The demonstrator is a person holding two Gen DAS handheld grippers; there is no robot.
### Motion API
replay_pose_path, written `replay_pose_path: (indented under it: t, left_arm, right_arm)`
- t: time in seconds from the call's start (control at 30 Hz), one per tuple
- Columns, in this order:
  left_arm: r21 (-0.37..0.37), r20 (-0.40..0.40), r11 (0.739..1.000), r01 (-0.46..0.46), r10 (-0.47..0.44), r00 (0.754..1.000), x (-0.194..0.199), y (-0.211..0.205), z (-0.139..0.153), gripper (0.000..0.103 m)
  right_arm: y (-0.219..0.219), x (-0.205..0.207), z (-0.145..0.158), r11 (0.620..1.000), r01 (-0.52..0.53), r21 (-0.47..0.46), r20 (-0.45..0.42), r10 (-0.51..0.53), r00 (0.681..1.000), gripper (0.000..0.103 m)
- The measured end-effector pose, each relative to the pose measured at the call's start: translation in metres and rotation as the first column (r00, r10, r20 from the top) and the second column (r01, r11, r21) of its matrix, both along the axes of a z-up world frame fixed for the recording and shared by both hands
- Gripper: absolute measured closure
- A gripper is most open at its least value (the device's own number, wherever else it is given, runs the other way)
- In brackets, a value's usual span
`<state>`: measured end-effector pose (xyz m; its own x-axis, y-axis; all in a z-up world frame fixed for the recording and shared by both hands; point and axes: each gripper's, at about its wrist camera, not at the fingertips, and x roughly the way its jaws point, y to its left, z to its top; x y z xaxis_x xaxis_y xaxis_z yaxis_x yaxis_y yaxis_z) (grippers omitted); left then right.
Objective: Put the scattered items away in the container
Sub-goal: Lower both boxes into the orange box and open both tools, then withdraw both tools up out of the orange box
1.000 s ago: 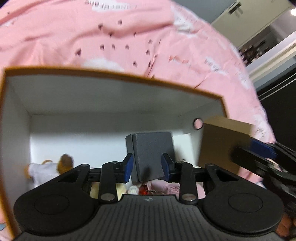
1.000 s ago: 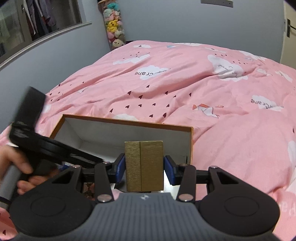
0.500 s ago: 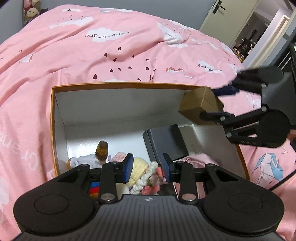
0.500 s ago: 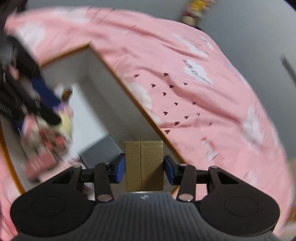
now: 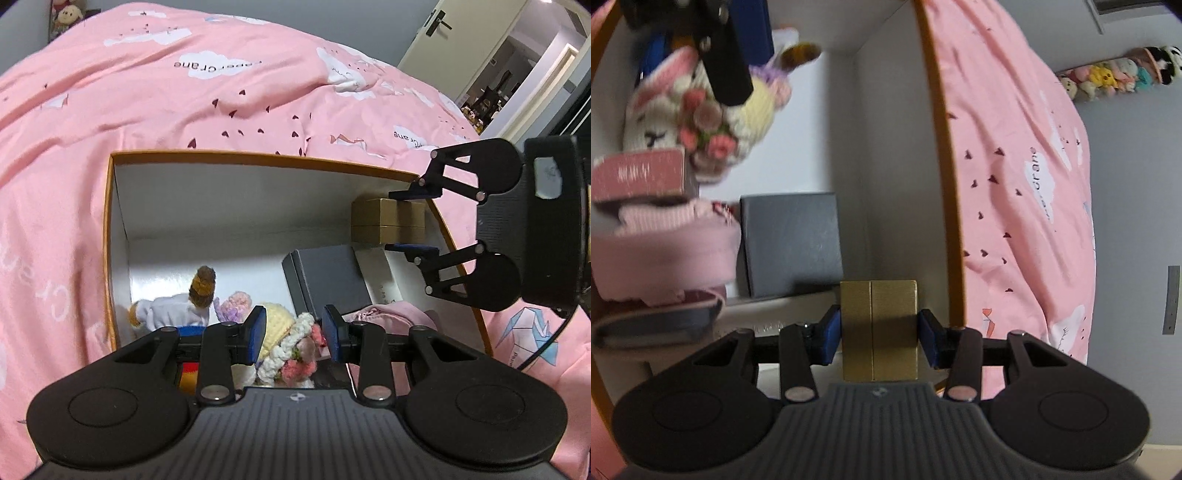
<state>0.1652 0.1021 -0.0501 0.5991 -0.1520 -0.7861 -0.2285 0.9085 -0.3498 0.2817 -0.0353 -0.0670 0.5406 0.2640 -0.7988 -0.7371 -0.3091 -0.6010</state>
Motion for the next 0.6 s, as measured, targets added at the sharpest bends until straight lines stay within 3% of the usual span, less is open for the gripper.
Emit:
replay_pose_path:
  t: [0.4, 0.47, 0.6]
  left_arm:
    - [-0.019, -0.012, 1.000, 0.025, -0.025, 1.000, -0.0008, -0.0066, -0.0048, 0.066]
    - [-0.021, -0.016, 0.999, 0.024, -0.024, 1.000, -0.0015, -0.0065, -0.0055, 0.066]
    - [-0.019, -0.013, 1.000, 0.015, -0.015, 1.000, -0.0033, -0.0054, -0.0047, 0.065]
  right_arm:
    - [-0.0069, 0.0012, -0.0025, 1.000, 0.028, -0.003, 0.021, -0.028, 0.999, 0.057]
    - [-0.0076, 0.0006, -0.0021, 0.999, 0.034, 0.003, 0.017, -0.034, 0.999, 0.065]
    - [-0.0078, -0.0003, -0.0037, 1.000, 0.029, -0.002, 0.018, -0.029, 0.999, 0.068]
